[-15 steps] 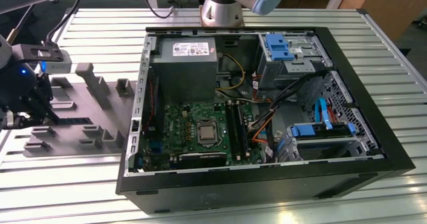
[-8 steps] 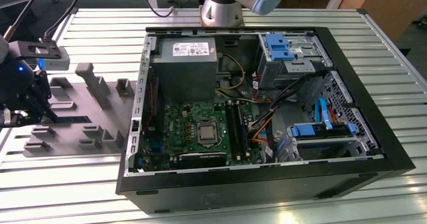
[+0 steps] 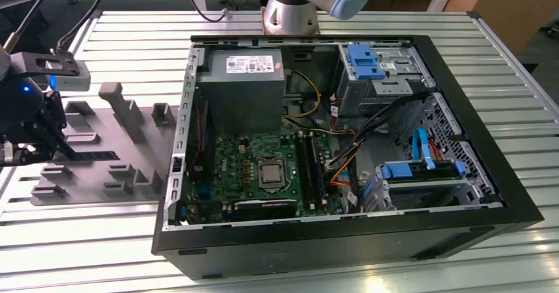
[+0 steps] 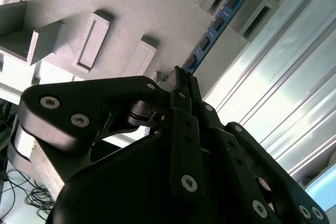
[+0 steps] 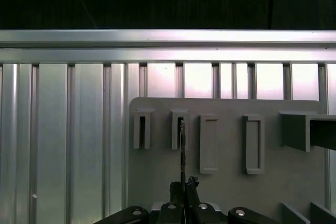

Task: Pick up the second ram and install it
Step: 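Pick up the second ram and move it above second insertion slot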

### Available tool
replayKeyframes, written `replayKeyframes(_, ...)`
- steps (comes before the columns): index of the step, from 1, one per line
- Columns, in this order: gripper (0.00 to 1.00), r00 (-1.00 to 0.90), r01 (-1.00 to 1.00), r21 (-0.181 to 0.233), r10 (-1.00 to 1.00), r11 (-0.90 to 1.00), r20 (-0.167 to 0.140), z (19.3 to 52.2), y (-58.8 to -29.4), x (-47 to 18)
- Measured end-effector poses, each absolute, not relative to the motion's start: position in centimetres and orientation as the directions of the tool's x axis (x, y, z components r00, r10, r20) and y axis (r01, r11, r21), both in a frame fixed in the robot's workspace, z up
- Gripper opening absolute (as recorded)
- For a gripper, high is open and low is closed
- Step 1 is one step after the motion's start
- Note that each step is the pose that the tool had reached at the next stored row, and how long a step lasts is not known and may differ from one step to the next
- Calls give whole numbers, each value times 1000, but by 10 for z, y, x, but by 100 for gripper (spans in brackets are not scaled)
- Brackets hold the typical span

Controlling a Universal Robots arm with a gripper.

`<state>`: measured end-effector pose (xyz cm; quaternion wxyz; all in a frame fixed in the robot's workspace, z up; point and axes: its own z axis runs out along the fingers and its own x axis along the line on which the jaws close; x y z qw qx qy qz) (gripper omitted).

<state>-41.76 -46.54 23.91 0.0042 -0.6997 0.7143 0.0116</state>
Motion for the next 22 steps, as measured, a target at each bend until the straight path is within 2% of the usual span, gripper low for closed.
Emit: replayKeyframes(22,14,-21,-1000,11,-1000,21,-22,245,-465,-418)
